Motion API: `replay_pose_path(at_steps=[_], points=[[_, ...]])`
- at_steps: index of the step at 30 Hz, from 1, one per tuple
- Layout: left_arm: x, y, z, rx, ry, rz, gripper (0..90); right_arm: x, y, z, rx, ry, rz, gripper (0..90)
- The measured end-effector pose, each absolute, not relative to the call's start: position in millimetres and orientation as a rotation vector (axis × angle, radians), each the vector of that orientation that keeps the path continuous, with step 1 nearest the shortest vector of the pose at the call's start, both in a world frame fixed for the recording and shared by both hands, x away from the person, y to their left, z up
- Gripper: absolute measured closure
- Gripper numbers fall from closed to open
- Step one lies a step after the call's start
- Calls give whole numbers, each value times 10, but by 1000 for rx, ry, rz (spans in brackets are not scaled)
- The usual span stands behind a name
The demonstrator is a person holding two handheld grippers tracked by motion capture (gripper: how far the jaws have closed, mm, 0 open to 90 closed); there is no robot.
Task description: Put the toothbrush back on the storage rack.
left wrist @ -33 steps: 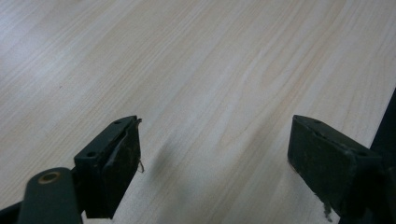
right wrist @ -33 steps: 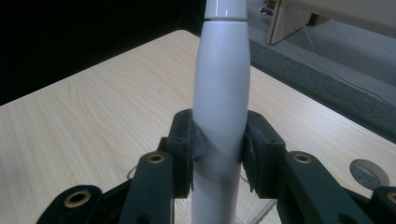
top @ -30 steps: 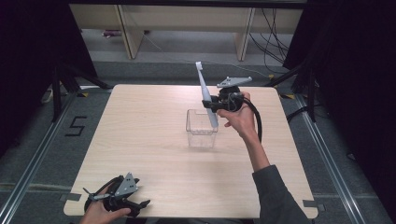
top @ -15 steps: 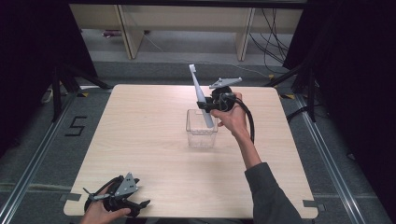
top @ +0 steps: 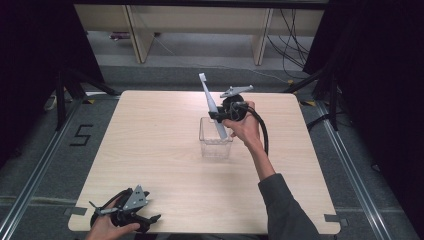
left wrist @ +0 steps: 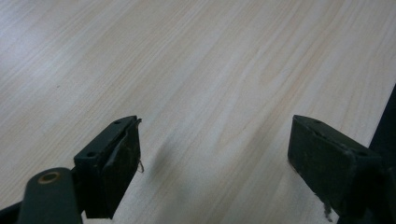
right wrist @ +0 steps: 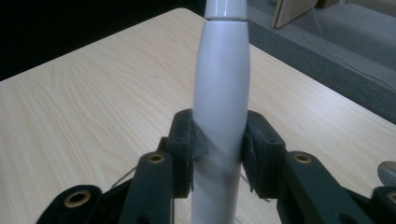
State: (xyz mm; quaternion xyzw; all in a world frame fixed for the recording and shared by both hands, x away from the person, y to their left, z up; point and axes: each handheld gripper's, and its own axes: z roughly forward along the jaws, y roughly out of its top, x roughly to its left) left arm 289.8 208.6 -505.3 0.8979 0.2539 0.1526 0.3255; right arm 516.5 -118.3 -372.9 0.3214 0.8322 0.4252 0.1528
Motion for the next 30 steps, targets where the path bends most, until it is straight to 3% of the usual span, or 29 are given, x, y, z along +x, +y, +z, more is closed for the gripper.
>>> replay_pose_path(at_steps=[30], points=[[2899, 2086, -5053, 2357, 658, 400, 165, 5229, -1088, -4045, 938, 2456, 1102, 670]])
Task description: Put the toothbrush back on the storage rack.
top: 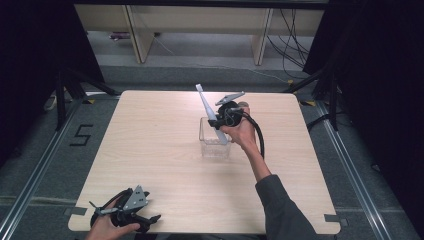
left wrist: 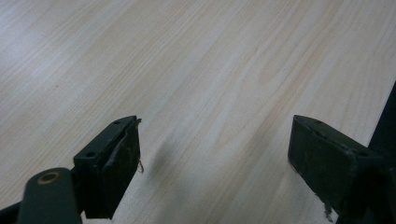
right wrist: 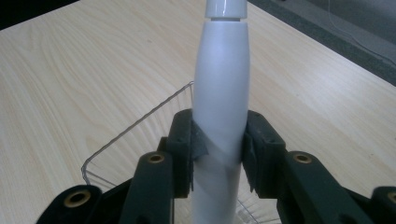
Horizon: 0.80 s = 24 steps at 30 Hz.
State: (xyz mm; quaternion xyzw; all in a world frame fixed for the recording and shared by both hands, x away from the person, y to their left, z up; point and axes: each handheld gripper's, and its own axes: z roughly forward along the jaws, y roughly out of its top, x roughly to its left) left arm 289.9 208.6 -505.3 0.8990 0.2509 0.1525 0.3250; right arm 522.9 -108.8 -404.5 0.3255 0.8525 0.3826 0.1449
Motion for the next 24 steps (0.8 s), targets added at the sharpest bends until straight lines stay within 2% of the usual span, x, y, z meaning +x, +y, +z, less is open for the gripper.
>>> replay_pose_path(at_steps=[24], points=[[2898, 2086, -5055, 2359, 657, 400, 166, 5222, -1056, -4227, 953, 2558, 1000, 670]])
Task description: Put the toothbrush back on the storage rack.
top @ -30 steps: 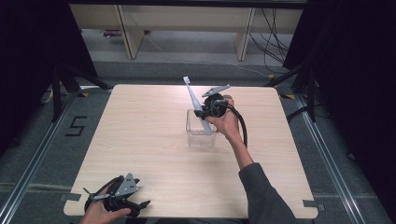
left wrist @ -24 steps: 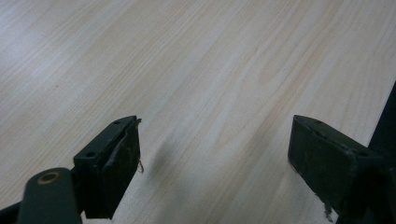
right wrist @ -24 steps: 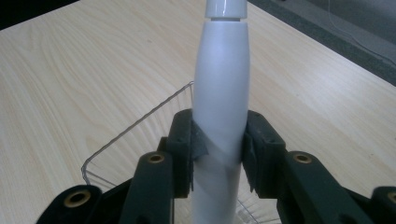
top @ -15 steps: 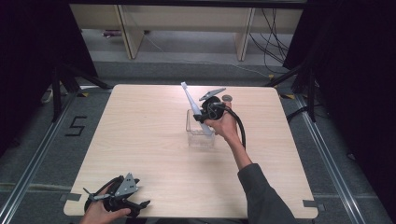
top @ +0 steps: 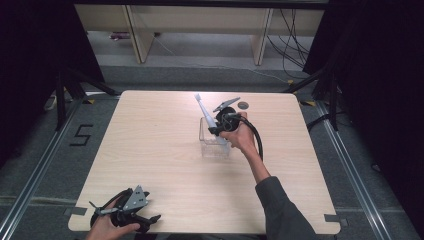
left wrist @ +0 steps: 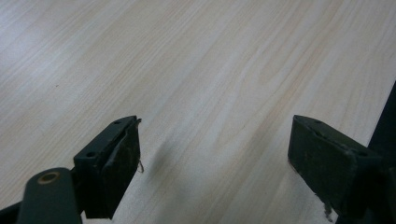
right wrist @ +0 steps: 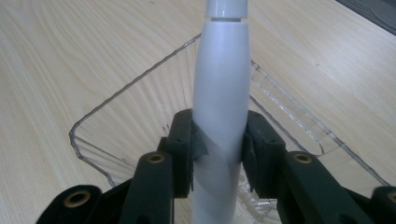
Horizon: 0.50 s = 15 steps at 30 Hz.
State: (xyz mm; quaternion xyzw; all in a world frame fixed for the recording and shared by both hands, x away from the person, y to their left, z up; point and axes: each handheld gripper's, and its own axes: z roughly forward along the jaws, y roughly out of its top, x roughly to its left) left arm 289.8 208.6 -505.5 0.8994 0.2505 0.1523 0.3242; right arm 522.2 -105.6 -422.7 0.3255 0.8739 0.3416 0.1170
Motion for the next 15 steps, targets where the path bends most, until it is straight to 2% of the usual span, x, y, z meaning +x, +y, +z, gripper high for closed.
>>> replay_pose_path(at_steps=[10, 15], points=[[2894, 2084, -5057, 2357, 662, 399, 165, 5189, -1021, -4240, 1016, 2590, 905, 669], [2889, 2079, -5061, 2353, 666, 396, 167, 5222, -1018, -4272, 921, 2592, 924, 669]])
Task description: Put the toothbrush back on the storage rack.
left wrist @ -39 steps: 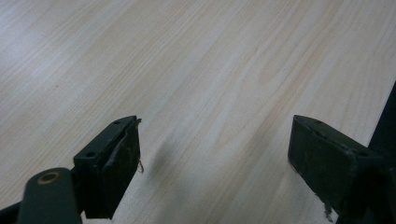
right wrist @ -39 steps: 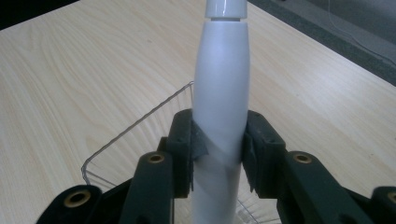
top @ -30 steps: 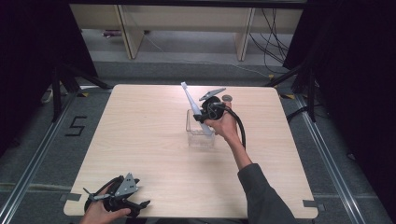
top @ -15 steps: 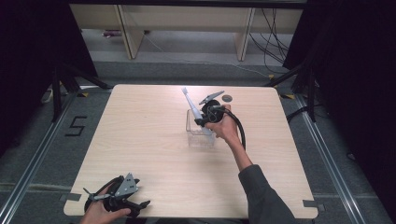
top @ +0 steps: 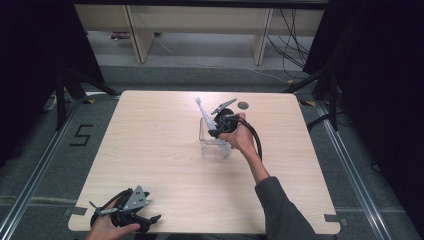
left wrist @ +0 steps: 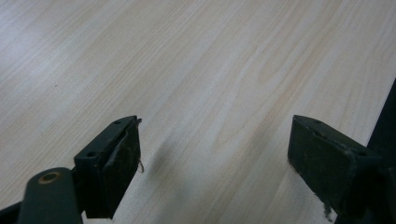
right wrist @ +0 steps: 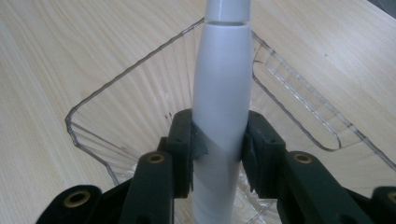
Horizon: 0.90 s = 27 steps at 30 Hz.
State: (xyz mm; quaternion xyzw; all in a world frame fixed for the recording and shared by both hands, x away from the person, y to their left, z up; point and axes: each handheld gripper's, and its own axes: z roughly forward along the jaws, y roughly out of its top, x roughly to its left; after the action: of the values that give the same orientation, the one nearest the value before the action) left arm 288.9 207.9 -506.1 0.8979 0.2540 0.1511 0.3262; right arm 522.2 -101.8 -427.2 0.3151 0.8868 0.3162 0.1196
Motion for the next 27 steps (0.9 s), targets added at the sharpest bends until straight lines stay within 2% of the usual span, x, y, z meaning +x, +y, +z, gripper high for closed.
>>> replay_pose_path(at_steps=[27], points=[[2889, 2071, -5069, 2356, 661, 383, 167, 5242, -1046, -4278, 948, 2644, 868, 660]])
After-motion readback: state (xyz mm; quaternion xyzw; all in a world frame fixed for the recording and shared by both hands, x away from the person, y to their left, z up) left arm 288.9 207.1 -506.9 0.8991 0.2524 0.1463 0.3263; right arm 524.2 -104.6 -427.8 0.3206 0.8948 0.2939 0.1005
